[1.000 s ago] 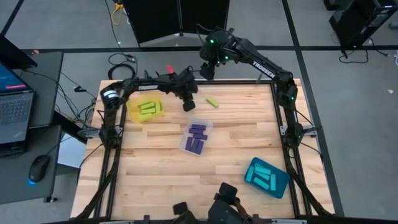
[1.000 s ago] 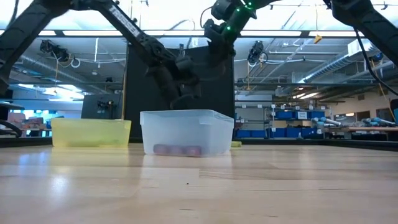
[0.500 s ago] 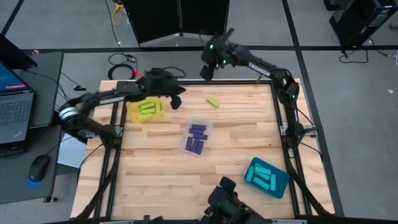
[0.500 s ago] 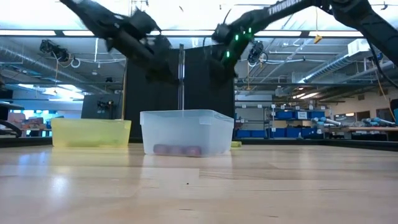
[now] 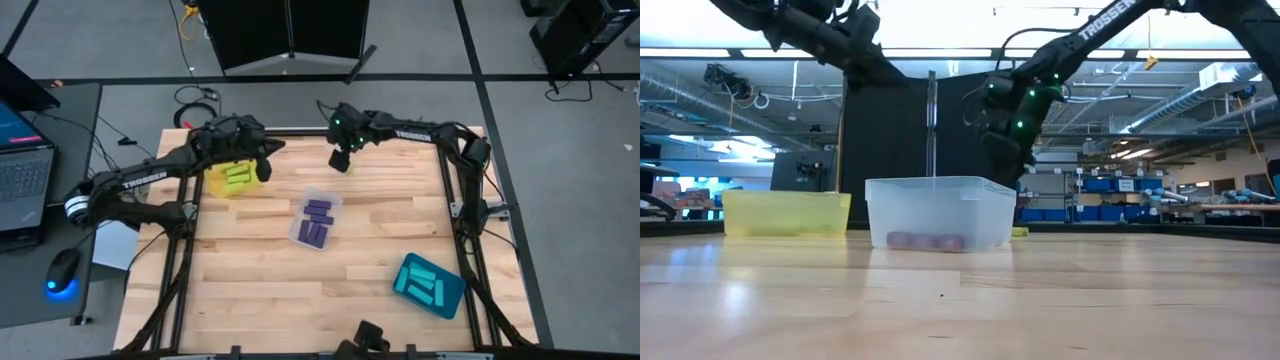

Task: Sort blocks
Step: Put the green block into the yellow bin

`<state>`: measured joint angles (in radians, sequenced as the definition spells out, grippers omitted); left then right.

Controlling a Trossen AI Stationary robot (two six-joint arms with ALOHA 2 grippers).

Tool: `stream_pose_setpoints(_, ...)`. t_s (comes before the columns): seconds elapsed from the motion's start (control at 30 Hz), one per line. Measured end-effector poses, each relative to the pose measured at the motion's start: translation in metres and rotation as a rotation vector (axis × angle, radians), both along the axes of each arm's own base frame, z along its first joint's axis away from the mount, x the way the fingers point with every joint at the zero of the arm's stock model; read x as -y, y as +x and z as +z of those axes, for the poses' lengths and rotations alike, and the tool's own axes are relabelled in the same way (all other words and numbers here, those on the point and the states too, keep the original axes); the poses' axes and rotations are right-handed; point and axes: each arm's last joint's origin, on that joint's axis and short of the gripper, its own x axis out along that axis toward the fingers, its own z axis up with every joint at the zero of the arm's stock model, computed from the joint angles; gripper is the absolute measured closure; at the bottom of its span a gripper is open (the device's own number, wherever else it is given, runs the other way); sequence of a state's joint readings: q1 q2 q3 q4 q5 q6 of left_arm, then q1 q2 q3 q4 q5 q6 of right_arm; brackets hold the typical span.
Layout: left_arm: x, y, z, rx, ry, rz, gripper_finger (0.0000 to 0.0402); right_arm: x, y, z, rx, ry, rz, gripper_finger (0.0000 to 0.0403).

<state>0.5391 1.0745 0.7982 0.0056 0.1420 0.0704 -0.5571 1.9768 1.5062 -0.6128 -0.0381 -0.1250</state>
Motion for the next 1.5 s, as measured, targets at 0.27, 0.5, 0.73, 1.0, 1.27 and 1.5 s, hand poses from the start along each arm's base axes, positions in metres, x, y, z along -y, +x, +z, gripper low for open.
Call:
stream_pose_setpoints(0.27,0.005,0.003,0.001,0.013,-0.018,-0.006,0.04,-0.008,-0.011,-0.031,0.011,-0.007,-0.053,0.0071)
stream_pose_setpoints(0.5,0.009,0.004,0.001,0.02,-0.028,-0.018,0.0398,-0.01,-0.017,-0.049,0.005,-0.046,-0.094,0.0068)
stream_pose_setpoints(0.73,0.011,0.004,0.003,0.034,-0.031,-0.026,0.0397,-0.014,-0.025,-0.065,-0.011,-0.046,-0.105,0.0078)
stream_pose_setpoints(1.0,0.011,0.004,0.003,0.035,-0.031,-0.027,0.0396,-0.016,-0.034,-0.077,-0.005,-0.038,-0.137,0.0086)
stream_pose_setpoints(1.27,0.011,0.005,0.005,0.055,-0.025,-0.029,0.0396,-0.019,-0.036,-0.081,0.003,-0.022,-0.137,0.0165)
stream_pose_setpoints(1.5,0.011,0.005,0.005,0.058,-0.027,-0.028,0.0396,-0.024,-0.033,-0.082,-0.001,-0.024,-0.119,0.0274)
